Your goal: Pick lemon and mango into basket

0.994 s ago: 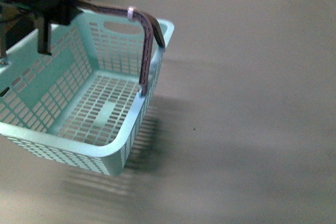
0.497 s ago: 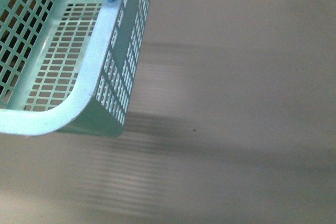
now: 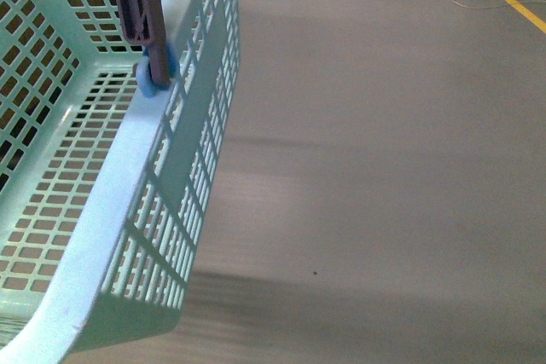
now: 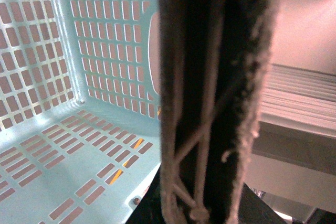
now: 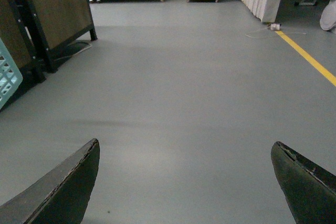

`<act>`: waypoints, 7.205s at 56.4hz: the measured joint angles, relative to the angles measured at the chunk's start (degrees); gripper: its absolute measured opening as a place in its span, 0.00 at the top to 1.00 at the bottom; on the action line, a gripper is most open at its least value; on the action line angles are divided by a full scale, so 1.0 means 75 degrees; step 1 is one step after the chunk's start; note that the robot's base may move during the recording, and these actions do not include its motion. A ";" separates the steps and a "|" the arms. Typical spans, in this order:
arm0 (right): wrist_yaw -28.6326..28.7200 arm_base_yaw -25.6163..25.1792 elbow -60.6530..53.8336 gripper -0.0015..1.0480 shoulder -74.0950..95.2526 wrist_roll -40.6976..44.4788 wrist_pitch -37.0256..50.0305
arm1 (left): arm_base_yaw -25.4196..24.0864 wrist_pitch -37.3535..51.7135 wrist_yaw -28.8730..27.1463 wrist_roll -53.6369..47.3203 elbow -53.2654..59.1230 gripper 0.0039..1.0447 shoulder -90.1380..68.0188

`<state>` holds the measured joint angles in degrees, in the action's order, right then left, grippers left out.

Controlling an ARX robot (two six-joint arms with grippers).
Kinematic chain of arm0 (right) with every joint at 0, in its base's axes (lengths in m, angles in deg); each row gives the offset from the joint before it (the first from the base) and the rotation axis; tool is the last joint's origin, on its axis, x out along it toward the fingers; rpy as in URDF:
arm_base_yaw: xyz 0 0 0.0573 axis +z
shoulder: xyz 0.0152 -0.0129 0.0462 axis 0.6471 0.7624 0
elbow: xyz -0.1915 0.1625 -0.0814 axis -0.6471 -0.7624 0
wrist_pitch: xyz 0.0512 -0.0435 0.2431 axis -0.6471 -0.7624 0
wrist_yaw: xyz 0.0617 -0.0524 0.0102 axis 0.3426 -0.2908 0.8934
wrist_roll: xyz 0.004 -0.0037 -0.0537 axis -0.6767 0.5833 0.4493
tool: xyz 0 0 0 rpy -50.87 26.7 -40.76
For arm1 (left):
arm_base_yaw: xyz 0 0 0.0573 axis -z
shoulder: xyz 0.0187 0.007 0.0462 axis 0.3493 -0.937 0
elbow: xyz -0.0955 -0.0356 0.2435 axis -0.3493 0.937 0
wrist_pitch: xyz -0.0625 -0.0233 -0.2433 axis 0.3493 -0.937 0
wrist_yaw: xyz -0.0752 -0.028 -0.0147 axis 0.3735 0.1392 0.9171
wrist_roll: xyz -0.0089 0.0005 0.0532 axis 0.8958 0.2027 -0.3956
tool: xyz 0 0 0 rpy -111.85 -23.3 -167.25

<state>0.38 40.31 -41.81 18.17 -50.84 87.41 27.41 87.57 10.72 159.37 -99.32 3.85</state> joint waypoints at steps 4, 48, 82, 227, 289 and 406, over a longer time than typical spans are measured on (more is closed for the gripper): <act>0.0000 0.0000 0.0000 0.08 0.0000 0.0000 0.0000 | 0.0000 -0.0009 0.0000 0.0003 0.0006 0.95 0.0000; -0.0003 0.0000 0.0000 0.08 0.0000 0.0000 0.0000 | 0.0000 -0.0012 -0.0020 0.0003 0.0012 0.95 0.0000; 0.0000 0.0000 0.0000 0.08 0.0000 0.0000 0.0000 | 0.0000 -0.0012 -0.0026 0.0000 0.0012 0.95 0.0000; -0.0020 0.0000 0.0000 0.08 0.0003 0.0000 0.0006 | 0.0035 -0.0015 -0.0006 -0.0015 0.0052 0.95 -0.0026; -0.0006 0.0000 0.0000 0.08 0.0000 0.0000 0.0000 | 0.0035 -0.0015 -0.0029 -0.0026 0.0055 0.95 -0.0026; 0.0058 -0.0006 -0.0006 0.08 0.0000 0.0000 0.0000 | -0.0073 -0.0015 -0.0239 -0.0128 0.0070 0.95 -0.0023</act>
<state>0.82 40.27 -41.85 18.17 -50.84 87.41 26.86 87.46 8.93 158.41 -98.79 3.68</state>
